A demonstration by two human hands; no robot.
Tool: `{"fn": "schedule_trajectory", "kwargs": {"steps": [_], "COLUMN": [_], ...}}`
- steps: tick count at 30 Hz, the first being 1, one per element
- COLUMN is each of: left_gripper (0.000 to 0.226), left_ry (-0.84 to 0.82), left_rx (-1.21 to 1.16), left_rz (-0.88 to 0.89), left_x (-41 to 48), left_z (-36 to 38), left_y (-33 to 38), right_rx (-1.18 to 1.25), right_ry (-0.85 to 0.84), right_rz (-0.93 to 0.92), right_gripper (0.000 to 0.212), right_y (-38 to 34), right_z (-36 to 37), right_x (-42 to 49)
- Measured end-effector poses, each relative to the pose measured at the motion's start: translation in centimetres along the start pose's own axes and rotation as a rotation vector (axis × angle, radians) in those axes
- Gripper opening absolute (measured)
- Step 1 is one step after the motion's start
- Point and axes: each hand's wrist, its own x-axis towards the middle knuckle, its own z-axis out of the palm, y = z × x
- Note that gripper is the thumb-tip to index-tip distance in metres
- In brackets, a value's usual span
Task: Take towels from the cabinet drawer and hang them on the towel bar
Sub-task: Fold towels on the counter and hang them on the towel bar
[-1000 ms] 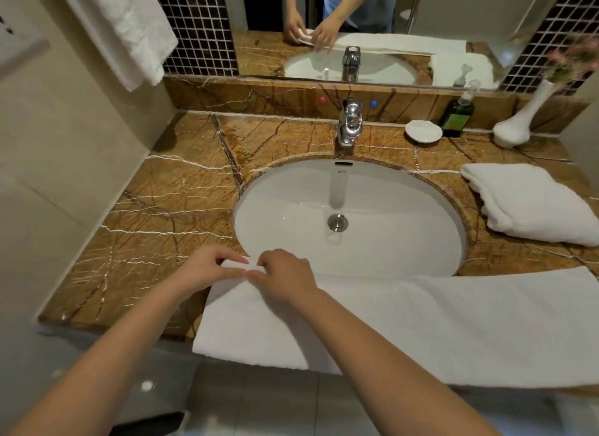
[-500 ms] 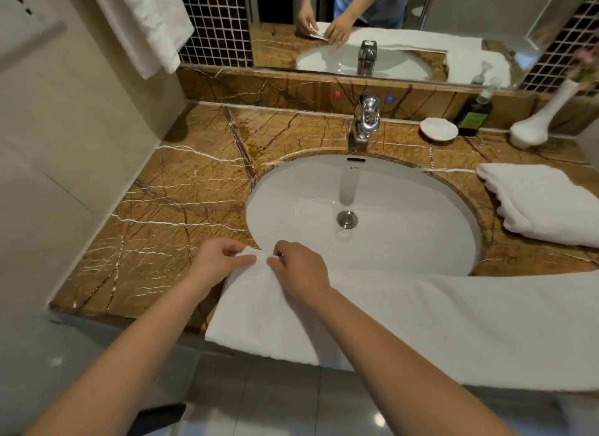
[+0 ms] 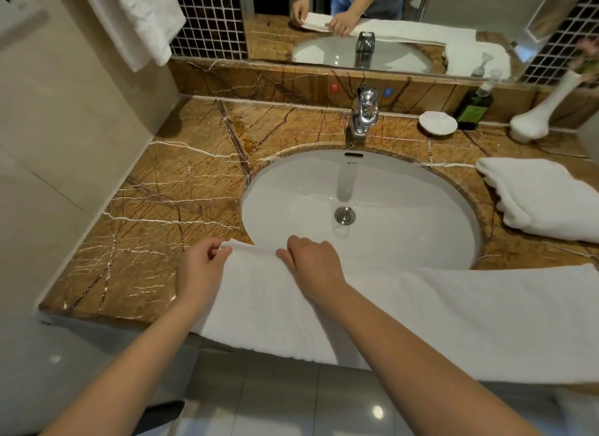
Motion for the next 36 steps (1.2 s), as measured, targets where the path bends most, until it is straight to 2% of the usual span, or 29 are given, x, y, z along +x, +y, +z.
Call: {"fn": "schedule_trajectory", "kwargs": {"steps": [3, 6, 8, 10, 13, 14, 16, 19, 22, 26, 29, 32, 36], "left_gripper": [0.014, 0.011, 0.016, 0.027, 0.038, 0.043, 0.053, 0.061, 0.063, 0.063, 0.063, 0.063, 0.06], "left_ry": [0.018, 0.045, 0.133, 0.165, -0.045, -0.129, -0.231, -0.235, -0.237, -0.225, -0.225, -0.213, -0.218], "left_rx": [0.18, 0.408, 0.526, 0.482, 0.463, 0.507, 0.606, 0.703, 0.754, 0.768, 0.783, 0.789, 0.714], "left_rz": [0.094, 0.113, 0.145, 0.236, 0.391, 0.393, 0.334, 0.303, 0.305, 0.303, 0.296, 0.271, 0.315], "left_x": [-0.5, -1.0, -2.2, -4.5, -8.5, -9.4, -10.1, -9.9, -9.5, -9.6, -9.7, -10.3, -13.2], "left_z": [0.0, 0.0, 0.5, 1.9, 5.0, 6.0, 7.1, 7.6, 7.7, 7.8, 7.7, 7.9, 10.1], "left_y": [0.4, 1.7, 2.8, 4.4, 6.2, 6.3, 5.8, 4.3, 3.9, 4.0, 4.2, 5.3, 9.0], "right_rx": [-0.042, 0.005, 0.063, 0.125, 0.059, 0.031, 0.007, -0.038, -0.042, -0.051, -0.022, -0.024, 0.086], "right_ry": [-0.012, 0.024, 0.122, 0.228, 0.294, 0.282, 0.137, -0.072, -0.094, -0.018, -0.08, -0.109, -0.022], "right_rz": [-0.034, 0.011, 0.041, 0.089, 0.159, 0.187, 0.252, 0.283, 0.315, 0.331, 0.332, 0.292, 0.179], "right_gripper": [0.028, 0.027, 0.032, 0.036, 0.04, 0.043, 0.051, 0.059, 0.059, 0.057, 0.061, 0.059, 0.059], "right_y": [-0.2, -0.3, -0.1, -0.1, 0.5, 1.2, 3.1, 5.6, 5.9, 5.8, 6.1, 6.6, 7.9], "right_z": [0.3, 0.0, -0.4, -0.9, -1.2, -1.1, -0.8, 0.4, 0.4, -0.2, 0.0, 0.6, -1.3], "right_x": [0.1, -0.4, -2.0, -4.6, -8.7, -9.8, -11.6, -13.1, -14.0, -14.6, -14.6, -14.5, -14.8]}}
